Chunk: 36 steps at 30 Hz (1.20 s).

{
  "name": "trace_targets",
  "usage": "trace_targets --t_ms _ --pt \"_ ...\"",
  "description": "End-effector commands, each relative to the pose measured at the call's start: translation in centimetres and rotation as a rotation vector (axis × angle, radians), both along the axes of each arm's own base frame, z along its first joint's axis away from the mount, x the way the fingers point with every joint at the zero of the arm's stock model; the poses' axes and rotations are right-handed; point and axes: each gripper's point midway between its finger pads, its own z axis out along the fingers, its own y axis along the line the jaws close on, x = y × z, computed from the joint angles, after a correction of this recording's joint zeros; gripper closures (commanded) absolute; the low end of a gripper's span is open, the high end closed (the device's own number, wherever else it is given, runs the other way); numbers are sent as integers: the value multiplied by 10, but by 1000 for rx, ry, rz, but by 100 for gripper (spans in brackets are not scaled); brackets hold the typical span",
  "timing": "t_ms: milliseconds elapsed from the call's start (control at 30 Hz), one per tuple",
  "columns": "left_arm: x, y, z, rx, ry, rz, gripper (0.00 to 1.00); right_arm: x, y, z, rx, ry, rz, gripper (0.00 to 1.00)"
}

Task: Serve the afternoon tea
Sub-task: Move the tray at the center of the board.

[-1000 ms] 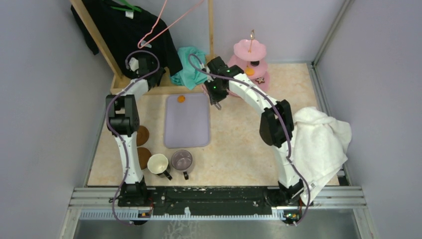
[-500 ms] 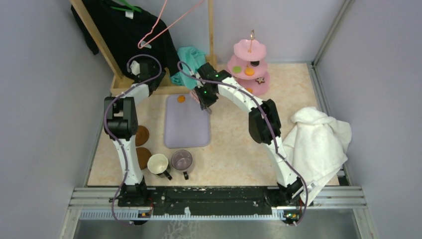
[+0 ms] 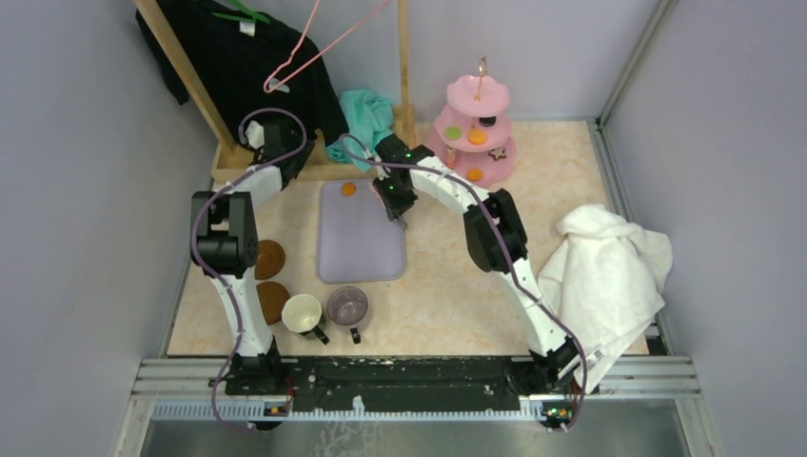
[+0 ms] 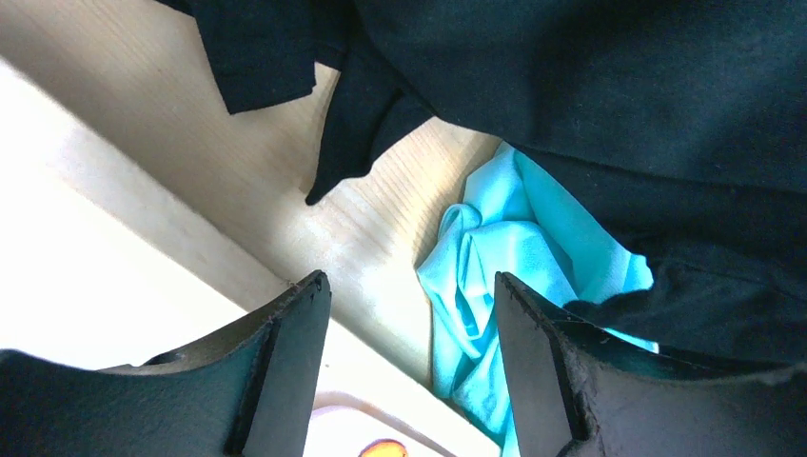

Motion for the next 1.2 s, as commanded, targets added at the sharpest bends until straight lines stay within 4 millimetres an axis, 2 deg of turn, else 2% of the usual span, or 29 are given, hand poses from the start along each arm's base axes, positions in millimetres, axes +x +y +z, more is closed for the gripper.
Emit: trace_targets --t_ms 0,233,433,667,933,1167 --pt "-19 -5 3 -16 25 1 30 -1 -8 -13 -58 -5 -18 96" --pt "-23 -6 11 -26 9 9 30 -27 -40 -30 -135 24 -69 98" --pt "-22 -8 13 -35 4 11 29 -58 -68 -42 -187 63 -104 100" --pt "-19 -7 15 -29 0 15 29 -80 -95 -43 -238 68 -144 100" --pt "-15 -5 15 -22 0 20 29 -98 -121 -29 -297 57 -163 100" --pt "-5 -6 15 -29 0 25 29 -83 -123 25 -293 -40 -162 100"
